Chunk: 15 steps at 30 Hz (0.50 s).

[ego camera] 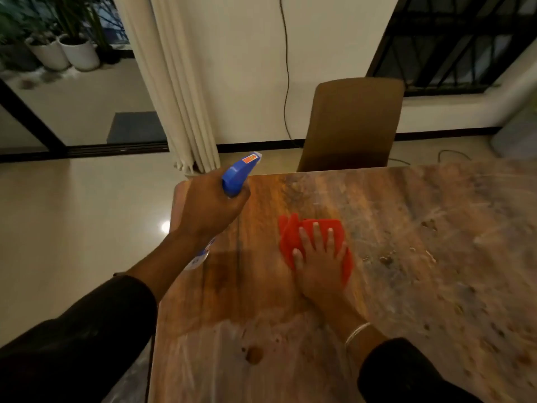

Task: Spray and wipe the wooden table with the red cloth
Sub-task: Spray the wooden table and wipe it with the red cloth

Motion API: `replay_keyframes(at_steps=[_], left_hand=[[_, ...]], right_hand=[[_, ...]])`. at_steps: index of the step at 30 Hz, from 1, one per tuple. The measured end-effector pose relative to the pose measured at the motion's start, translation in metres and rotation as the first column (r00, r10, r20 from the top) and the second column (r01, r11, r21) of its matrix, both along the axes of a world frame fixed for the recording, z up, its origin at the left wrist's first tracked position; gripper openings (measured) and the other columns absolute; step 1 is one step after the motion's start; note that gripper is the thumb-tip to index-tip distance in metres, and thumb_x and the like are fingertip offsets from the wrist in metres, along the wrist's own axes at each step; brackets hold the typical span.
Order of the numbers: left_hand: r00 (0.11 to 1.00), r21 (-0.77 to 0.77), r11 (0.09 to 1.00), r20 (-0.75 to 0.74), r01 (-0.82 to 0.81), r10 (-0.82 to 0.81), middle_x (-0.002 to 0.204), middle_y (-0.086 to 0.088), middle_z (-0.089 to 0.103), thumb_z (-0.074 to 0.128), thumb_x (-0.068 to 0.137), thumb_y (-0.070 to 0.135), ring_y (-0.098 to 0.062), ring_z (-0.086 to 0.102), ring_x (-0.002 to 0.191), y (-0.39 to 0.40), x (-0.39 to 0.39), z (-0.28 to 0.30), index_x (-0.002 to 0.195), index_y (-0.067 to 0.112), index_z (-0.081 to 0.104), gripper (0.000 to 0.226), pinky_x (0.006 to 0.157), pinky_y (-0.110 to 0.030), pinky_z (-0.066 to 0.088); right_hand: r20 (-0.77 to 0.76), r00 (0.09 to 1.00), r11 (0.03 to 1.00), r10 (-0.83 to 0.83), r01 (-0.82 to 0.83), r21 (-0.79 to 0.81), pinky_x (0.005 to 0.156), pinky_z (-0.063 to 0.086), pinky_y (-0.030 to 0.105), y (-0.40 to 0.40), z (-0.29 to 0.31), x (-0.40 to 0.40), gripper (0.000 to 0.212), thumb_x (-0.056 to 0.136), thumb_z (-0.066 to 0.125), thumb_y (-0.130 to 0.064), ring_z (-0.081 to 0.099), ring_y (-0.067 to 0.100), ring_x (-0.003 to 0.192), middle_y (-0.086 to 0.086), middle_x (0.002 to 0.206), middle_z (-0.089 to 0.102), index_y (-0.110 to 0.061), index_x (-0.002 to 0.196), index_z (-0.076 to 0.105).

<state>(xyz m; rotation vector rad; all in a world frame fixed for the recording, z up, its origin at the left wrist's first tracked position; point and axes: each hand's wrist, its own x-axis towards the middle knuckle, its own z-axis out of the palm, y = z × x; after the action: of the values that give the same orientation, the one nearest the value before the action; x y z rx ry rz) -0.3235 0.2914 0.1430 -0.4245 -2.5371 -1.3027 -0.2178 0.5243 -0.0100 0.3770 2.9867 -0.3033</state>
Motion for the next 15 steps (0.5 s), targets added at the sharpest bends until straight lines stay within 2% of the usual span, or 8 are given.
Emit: replay_keyframes(at_steps=[2, 4, 6, 7, 9, 11, 13, 15], left_hand=[[0.999, -0.003, 0.999, -0.020, 0.040, -0.040, 0.056, 0.009, 0.055, 0.058, 0.084, 0.057, -0.008, 0.055, 0.052, 0.023, -0.001, 0.003, 0.079, 0.045, 0.052, 0.014, 0.055, -0.022, 0.044], [0.994, 0.021, 0.994, -0.017, 0.111, -0.110, 0.059, 0.015, 0.058, 0.056, 0.086, 0.060, -0.005, 0.055, 0.054, 0.042, 0.002, 0.006, 0.081, 0.053, 0.052, 0.010, 0.053, -0.017, 0.041], [0.992, 0.061, 0.990, 0.006, 0.129, -0.130, 0.063, 0.017, 0.059, 0.057, 0.087, 0.061, -0.002, 0.055, 0.054, 0.065, 0.003, 0.003, 0.080, 0.050, 0.054, 0.014, 0.052, -0.018, 0.042], [0.994, 0.076, 0.992, 0.029, 0.105, -0.107, 0.059, 0.012, 0.057, 0.060, 0.087, 0.056, -0.002, 0.055, 0.053, 0.073, 0.003, 0.000, 0.077, 0.045, 0.053, 0.017, 0.052, -0.020, 0.044], [0.988, 0.085, 0.992, 0.118, 0.092, -0.101, 0.054, 0.008, 0.056, 0.064, 0.091, 0.042, -0.001, 0.057, 0.052, 0.087, -0.001, -0.007, 0.072, 0.036, 0.052, 0.023, 0.053, -0.028, 0.047], [0.967, 0.073, 0.988, 0.208, 0.133, -0.146, 0.057, 0.002, 0.062, 0.064, 0.093, 0.036, -0.010, 0.063, 0.055, 0.096, -0.004, -0.009, 0.071, 0.030, 0.055, 0.024, 0.057, -0.040, 0.055], [0.963, 0.056, 0.989, 0.227, 0.133, -0.143, 0.065, -0.010, 0.066, 0.063, 0.094, 0.034, -0.026, 0.067, 0.061, 0.100, -0.004, -0.010, 0.074, 0.028, 0.056, 0.022, 0.065, -0.050, 0.059], [0.968, 0.048, 0.992, 0.220, 0.114, -0.121, 0.068, -0.016, 0.066, 0.063, 0.094, 0.032, -0.030, 0.066, 0.063, 0.106, -0.003, -0.011, 0.077, 0.026, 0.057, 0.019, 0.067, -0.053, 0.059]], right_hand=[[-0.020, 0.995, 0.996, 0.094, -0.094, -0.009, 0.125, 0.003, 0.069, -0.030, -0.002, 0.019, 0.064, 0.105, 0.027, -0.054, 0.003, 0.038, 0.162, 0.000, 0.177, 0.010, -0.038, 0.167, 0.021], [-0.060, 0.947, 0.948, 0.314, -0.316, -0.030, 0.124, 0.009, 0.069, -0.053, -0.010, 0.050, 0.063, 0.105, 0.035, -0.050, 0.008, 0.038, 0.162, -0.001, 0.176, 0.014, -0.038, 0.166, 0.024], [-0.092, 0.894, 0.898, 0.437, -0.440, -0.009, 0.123, 0.009, 0.066, -0.024, -0.015, 0.070, 0.062, 0.107, 0.036, -0.048, 0.009, 0.035, 0.162, -0.004, 0.177, 0.011, -0.042, 0.166, 0.019], [-0.098, 0.897, 0.902, 0.431, -0.432, 0.009, 0.124, 0.006, 0.064, 0.004, -0.012, 0.071, 0.062, 0.108, 0.033, -0.049, 0.006, 0.033, 0.163, -0.005, 0.177, 0.006, -0.044, 0.166, 0.013], [-0.069, 0.958, 0.959, 0.279, -0.274, 0.076, 0.126, 0.001, 0.062, 0.076, -0.007, 0.071, 0.062, 0.109, 0.024, -0.050, -0.002, 0.031, 0.163, -0.007, 0.176, -0.006, -0.046, 0.166, 0.000], [-0.014, 1.000, 0.992, 0.027, -0.025, 0.123, 0.127, 0.004, 0.065, 0.148, 0.002, 0.070, 0.060, 0.110, 0.018, -0.050, -0.005, 0.033, 0.163, -0.005, 0.174, -0.011, -0.043, 0.165, -0.005], [0.015, 0.984, 0.982, -0.179, 0.178, 0.054, 0.126, 0.007, 0.067, 0.186, 0.011, 0.064, 0.061, 0.111, 0.021, -0.048, -0.003, 0.036, 0.163, -0.001, 0.177, -0.006, -0.038, 0.167, 0.001], [0.004, 0.966, 0.966, -0.257, 0.257, 0.021, 0.125, 0.006, 0.069, 0.175, 0.007, 0.057, 0.059, 0.112, 0.025, -0.044, 0.000, 0.039, 0.162, 0.002, 0.177, 0.002, -0.036, 0.168, 0.009]])
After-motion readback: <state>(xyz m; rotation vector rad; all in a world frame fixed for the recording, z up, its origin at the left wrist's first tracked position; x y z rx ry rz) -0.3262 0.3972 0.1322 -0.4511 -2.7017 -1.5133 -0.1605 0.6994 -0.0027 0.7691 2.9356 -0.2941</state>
